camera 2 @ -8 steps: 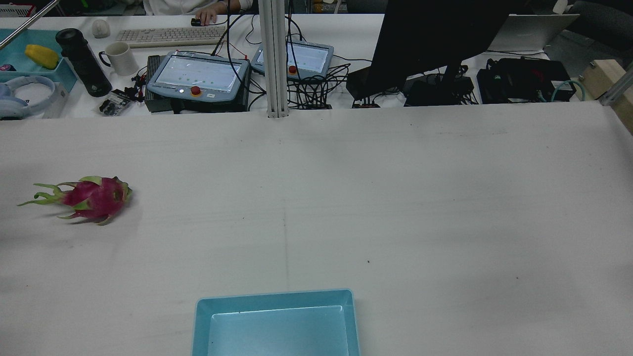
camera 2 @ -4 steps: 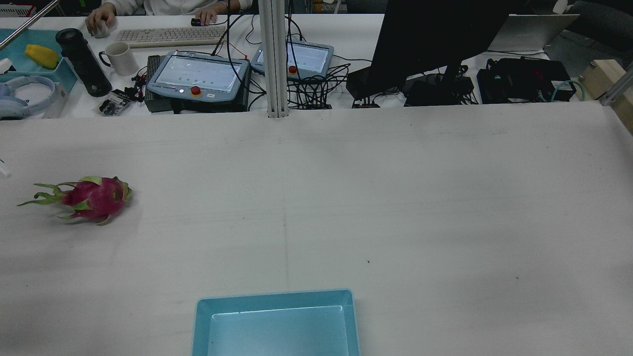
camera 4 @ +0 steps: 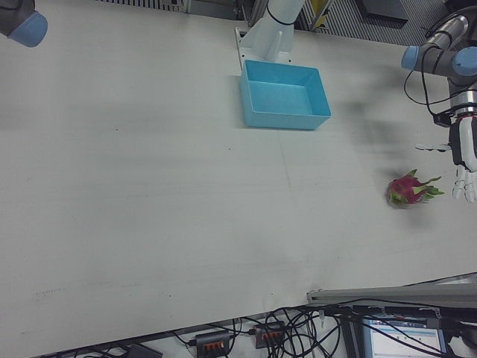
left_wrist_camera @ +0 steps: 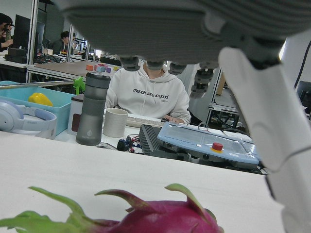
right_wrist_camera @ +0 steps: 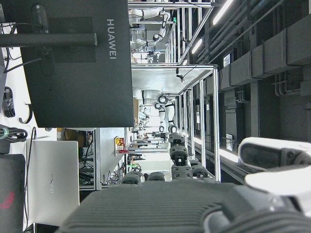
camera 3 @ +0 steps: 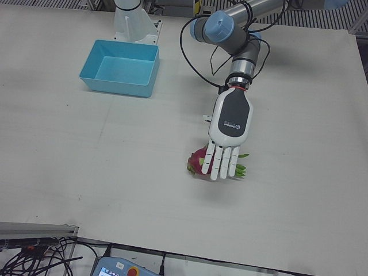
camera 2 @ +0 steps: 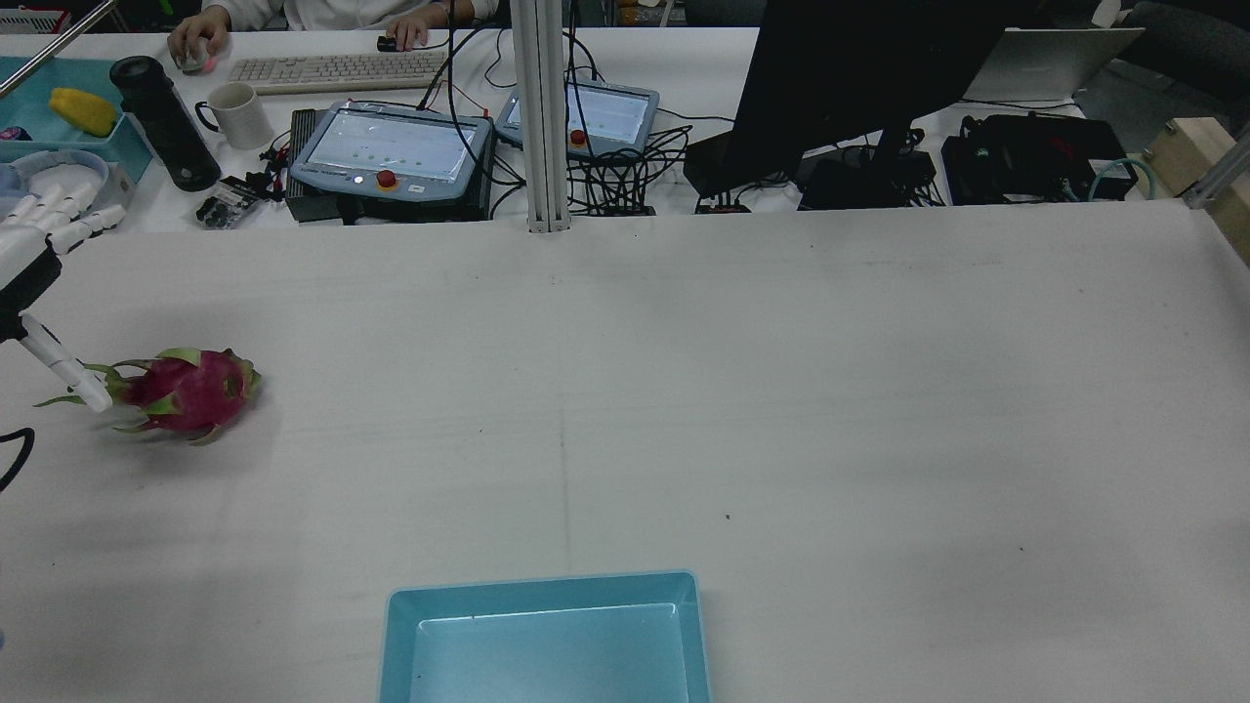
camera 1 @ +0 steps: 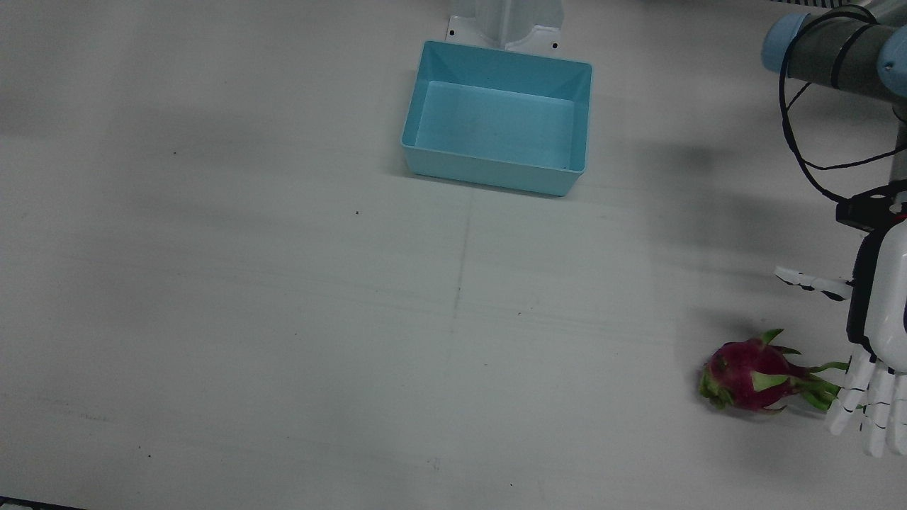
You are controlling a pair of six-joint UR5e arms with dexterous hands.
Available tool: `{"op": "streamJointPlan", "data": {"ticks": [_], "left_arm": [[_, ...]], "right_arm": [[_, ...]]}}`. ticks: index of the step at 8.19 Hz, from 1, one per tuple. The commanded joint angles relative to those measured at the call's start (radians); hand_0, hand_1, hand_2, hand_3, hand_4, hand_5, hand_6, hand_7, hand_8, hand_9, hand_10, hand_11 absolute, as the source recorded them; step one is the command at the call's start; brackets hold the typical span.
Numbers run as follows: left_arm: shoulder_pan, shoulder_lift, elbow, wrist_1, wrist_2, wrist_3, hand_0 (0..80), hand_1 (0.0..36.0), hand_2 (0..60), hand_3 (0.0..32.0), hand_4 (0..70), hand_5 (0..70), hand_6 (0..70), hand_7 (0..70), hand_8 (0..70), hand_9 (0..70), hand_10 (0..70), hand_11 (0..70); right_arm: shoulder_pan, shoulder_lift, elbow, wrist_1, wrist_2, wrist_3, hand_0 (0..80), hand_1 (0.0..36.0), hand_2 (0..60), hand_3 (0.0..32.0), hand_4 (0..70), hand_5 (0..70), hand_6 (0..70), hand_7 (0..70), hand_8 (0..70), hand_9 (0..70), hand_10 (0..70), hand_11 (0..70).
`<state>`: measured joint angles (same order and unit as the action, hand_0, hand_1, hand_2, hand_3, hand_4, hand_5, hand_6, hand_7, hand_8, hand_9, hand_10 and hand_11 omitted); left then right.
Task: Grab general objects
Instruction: 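Move the left hand down beside the pink dragon fruit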
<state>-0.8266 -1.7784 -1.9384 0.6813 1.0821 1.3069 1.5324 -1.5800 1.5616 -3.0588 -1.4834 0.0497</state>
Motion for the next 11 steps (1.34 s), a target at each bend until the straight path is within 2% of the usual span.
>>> {"op": "streamJointPlan", "data": {"ticks": [1,2,4,5,6,7,8,10,11], "left_arm": [[0.04,-0.006,0.095,-0.043,-0.034,-0.081,56.0,25.6,14.3,0.0,0.0,14.5,0.0,4.5,0.0,0.0,2.1,5.9],[0.044,-0.01,0.177,-0.083,-0.036,-0.186,58.0,27.7,15.4,0.0,0.0,13.5,0.0,4.7,0.0,0.0,2.4,6.5],[0.093,-0.041,0.217,-0.088,-0.04,-0.193,58.1,27.7,15.5,0.0,0.0,8.3,0.0,3.4,0.0,0.0,2.0,5.9],[0.113,-0.061,0.22,-0.042,-0.083,-0.193,58.1,27.8,14.9,0.0,0.0,1.9,0.0,2.5,0.0,0.0,1.2,4.8],[0.113,-0.091,0.216,0.024,-0.111,-0.195,57.4,27.2,13.9,0.0,0.0,2.1,0.0,1.5,0.0,0.0,0.7,4.0],[0.115,-0.12,0.22,0.07,-0.113,-0.196,57.5,27.5,14.9,0.0,0.0,6.2,0.0,2.4,0.0,0.0,1.2,4.8],[0.115,-0.137,0.225,0.099,-0.119,-0.198,60.2,30.4,19.1,0.0,0.0,13.4,0.0,3.9,0.0,0.0,2.2,6.4],[0.165,-0.183,0.261,0.193,-0.184,-0.204,61.7,32.0,21.0,0.0,0.0,19.0,0.0,4.7,0.0,0.0,2.8,7.5],[0.181,-0.205,0.295,0.199,-0.206,-0.204,62.6,32.4,21.0,0.0,0.0,20.3,0.0,5.0,0.0,0.0,3.0,7.9]], "right_arm": [[0.0,0.0,0.0,0.0,0.0,-0.001,0.0,0.0,0.0,0.0,0.0,0.0,0.0,0.0,0.0,0.0,0.0,0.0],[0.0,0.0,0.0,0.0,0.0,0.001,0.0,0.0,0.0,0.0,0.0,0.0,0.0,0.0,0.0,0.0,0.0,0.0],[0.0,0.0,0.0,0.0,0.0,0.001,0.0,0.0,0.0,0.0,0.0,0.0,0.0,0.0,0.0,0.0,0.0,0.0],[0.0,0.0,0.0,0.0,0.0,-0.001,0.0,0.0,0.0,0.0,0.0,0.0,0.0,0.0,0.0,0.0,0.0,0.0],[0.0,0.0,0.0,0.0,0.0,-0.001,0.0,0.0,0.0,0.0,0.0,0.0,0.0,0.0,0.0,0.0,0.0,0.0],[0.0,0.0,-0.002,0.0,0.0,-0.001,0.0,0.0,0.0,0.0,0.0,0.0,0.0,0.0,0.0,0.0,0.0,0.0],[0.0,0.0,0.0,0.0,0.0,-0.001,0.0,0.0,0.0,0.0,0.0,0.0,0.0,0.0,0.0,0.0,0.0,0.0],[0.0,0.0,0.0,0.0,0.0,0.001,0.0,0.0,0.0,0.0,0.0,0.0,0.0,0.0,0.0,0.0,0.0,0.0],[0.0,0.0,0.0,0.0,0.0,0.001,0.0,0.0,0.0,0.0,0.0,0.0,0.0,0.0,0.0,0.0,0.0,0.0]]}}
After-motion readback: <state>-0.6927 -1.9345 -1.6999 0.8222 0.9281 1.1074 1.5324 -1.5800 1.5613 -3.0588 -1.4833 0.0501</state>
